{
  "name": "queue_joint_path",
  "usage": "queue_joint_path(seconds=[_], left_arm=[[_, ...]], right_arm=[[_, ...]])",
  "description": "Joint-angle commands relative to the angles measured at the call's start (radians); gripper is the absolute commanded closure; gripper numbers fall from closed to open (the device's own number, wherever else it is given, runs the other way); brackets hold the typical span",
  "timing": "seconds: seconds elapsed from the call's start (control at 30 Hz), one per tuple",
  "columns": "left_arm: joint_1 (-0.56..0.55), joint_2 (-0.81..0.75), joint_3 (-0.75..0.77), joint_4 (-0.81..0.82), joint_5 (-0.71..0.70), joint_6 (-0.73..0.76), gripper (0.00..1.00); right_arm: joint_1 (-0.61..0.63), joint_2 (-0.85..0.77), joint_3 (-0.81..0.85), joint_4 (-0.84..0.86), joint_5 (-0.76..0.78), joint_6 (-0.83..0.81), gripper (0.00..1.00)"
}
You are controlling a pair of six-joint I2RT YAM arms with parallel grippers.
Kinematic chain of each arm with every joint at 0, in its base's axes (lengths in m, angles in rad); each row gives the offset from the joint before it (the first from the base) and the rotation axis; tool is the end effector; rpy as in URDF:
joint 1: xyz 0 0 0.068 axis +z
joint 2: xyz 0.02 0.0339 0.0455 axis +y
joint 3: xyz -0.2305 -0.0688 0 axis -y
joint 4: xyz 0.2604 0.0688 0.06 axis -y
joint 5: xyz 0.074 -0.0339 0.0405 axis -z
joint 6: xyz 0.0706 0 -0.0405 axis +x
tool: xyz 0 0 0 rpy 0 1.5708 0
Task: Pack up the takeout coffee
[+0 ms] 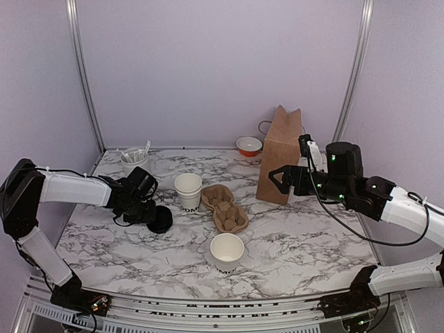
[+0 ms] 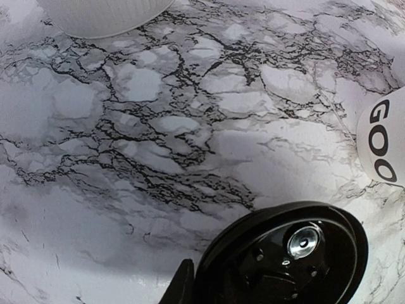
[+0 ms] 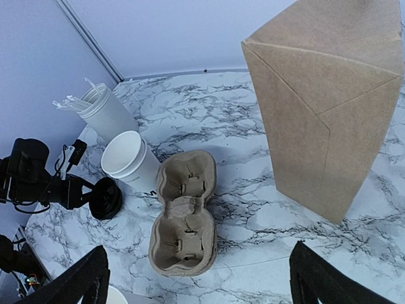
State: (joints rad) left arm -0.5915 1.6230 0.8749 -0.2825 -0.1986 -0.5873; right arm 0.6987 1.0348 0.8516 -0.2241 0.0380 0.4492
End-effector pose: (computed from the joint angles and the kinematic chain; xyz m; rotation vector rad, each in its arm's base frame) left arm 0.2878 -0.1766 0.0877 -0.0657 2.5795 -0.1833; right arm 0.2329 0.1922 0.2660 -0.2293 2.0344 0.6983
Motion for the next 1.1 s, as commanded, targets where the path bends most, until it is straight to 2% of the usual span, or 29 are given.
queue_joint_path(seconds=[0.0,0.7,0.87,1.07], left_arm=[[0.003,-0.014,-0.013,0.004,-0.010,0.005,0.85],[0.002,-0.142,-0.002,-0.066,0.009,0.021,0.87],[0.002,-0.231,-0.008,-0.072,0.087,-0.003,0.87],[0.002,-0.348,0.005,-0.066,0.222,-0.052,0.87]], right_arm=[[0.005,0.000,0.003,0.028,-0.004,0.013,0.04],[0.005,0.036,0.019,0.037,-0.026,0.011,0.04],[0.005,0.038,0.012,0.083,-0.066,-0.003,0.04],[0.015,0.020,-0.014,0.226,-0.151,-0.054,0.04]])
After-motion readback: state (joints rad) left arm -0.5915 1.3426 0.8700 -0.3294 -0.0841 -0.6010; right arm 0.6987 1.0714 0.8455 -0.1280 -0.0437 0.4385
